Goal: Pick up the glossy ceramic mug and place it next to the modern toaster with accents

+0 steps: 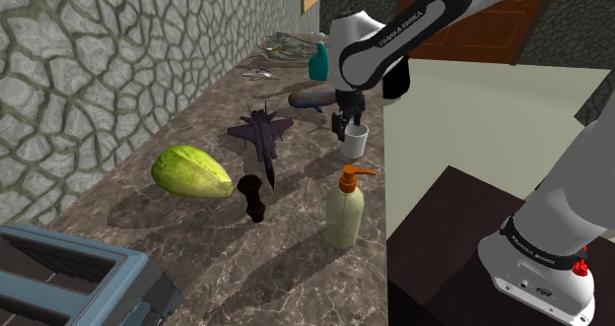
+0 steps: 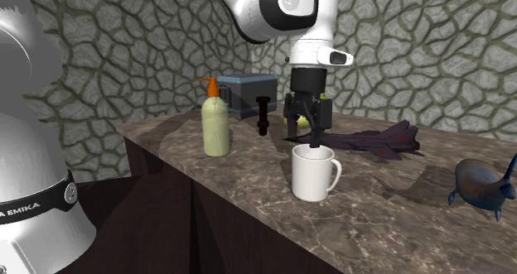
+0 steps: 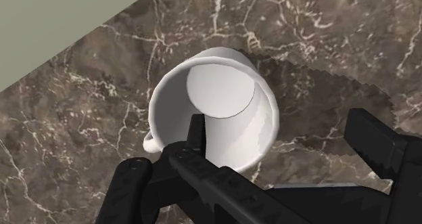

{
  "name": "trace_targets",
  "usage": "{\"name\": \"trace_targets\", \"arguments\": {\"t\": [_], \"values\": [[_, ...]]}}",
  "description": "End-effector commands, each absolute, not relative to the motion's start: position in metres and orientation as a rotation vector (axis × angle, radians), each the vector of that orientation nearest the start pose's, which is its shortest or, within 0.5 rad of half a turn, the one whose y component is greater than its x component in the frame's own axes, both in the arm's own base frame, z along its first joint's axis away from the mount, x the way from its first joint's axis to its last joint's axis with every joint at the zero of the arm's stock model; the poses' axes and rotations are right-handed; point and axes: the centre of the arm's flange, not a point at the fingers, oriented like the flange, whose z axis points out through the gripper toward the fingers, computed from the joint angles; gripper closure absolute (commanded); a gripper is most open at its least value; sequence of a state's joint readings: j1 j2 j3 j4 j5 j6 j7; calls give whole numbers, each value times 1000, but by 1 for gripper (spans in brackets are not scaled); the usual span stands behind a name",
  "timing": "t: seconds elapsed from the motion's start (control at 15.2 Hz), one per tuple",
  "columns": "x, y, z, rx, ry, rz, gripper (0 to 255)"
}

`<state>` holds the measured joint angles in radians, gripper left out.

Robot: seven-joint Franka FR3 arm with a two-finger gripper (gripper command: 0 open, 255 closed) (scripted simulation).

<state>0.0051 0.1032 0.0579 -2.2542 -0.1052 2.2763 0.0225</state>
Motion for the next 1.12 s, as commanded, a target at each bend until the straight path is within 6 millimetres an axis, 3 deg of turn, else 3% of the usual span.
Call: {"name": "trace_targets", "arguments": {"t": [0.0,0.26,0.79,0.86,1.06], "values": [[524,31,301,-3209,-180,123,0],[522,29,282,-3209,-180,123,0],[522,29,282,-3209,-180,123,0],[522,29,282,-3209,-180,123,255],[522,29,282,-3209,-180,123,255]]}}
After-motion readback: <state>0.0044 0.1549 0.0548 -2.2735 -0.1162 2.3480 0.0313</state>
